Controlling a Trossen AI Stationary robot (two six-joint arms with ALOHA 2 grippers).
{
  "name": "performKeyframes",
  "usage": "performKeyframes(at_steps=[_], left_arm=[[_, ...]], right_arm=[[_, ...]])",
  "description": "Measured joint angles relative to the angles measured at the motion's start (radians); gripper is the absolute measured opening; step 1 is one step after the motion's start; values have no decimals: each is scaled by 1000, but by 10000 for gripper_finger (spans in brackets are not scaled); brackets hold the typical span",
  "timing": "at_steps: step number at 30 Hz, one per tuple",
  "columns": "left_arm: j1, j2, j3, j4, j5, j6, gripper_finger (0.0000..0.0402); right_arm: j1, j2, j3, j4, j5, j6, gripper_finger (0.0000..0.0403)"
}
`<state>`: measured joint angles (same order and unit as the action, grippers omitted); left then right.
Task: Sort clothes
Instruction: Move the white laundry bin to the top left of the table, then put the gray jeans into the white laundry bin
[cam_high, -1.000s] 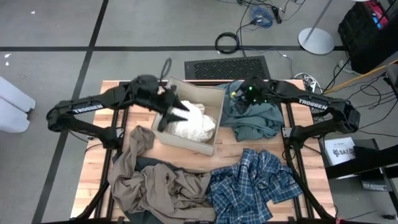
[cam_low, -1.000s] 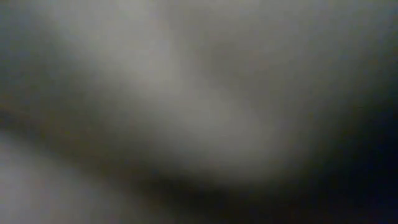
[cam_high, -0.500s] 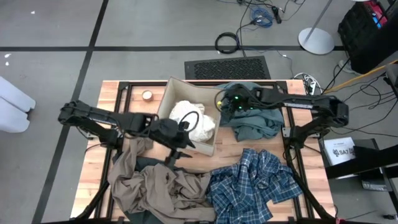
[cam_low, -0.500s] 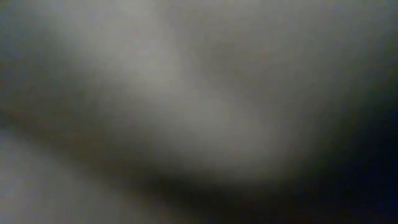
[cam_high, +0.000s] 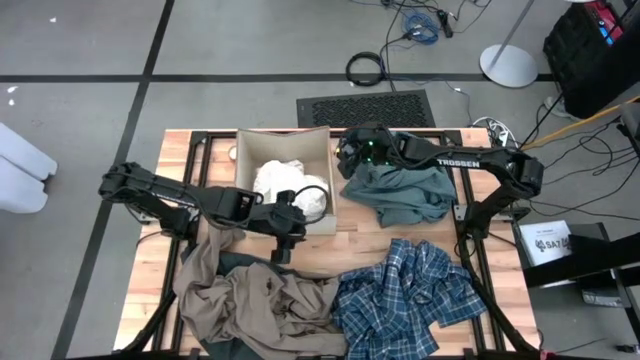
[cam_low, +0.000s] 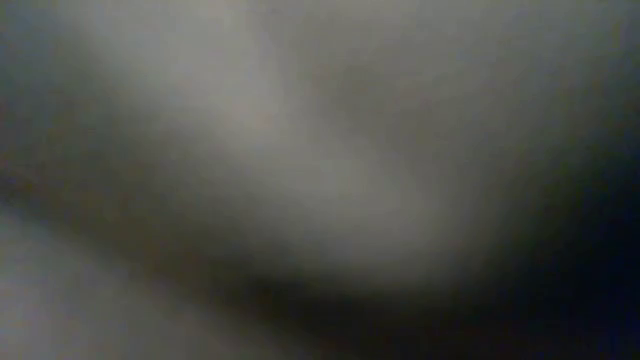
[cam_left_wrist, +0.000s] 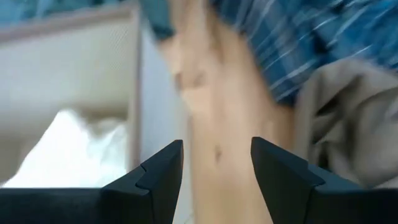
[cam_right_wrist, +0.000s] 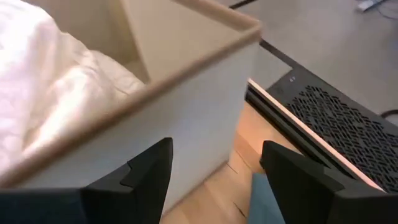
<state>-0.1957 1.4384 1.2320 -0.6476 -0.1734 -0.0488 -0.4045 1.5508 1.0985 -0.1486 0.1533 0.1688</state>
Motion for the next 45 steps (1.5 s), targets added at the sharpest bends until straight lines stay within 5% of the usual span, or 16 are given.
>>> performKeyframes(at_steps=[8, 15, 27, 39, 45], left_arm=[[-1, 0, 0, -142, -117, -121, 198], [-1, -1, -17, -267, -197, -222, 198], [-96, -16, -37, -141, -109, -211, 198], [-147, -100, -36, -48, -116, -191, 198], [-147, -103, -35, -21, -117, -180, 198]], right_arm=[[-21, -96, 62, -490, 8, 48, 238], [-20, -79, 26, -691, 79, 114, 238], [-6, -5, -42, -226, 133, -131, 238], [-43, 206, -42, -71, 142, -259, 238], [-58, 298, -42, -109, 270, -217, 198]])
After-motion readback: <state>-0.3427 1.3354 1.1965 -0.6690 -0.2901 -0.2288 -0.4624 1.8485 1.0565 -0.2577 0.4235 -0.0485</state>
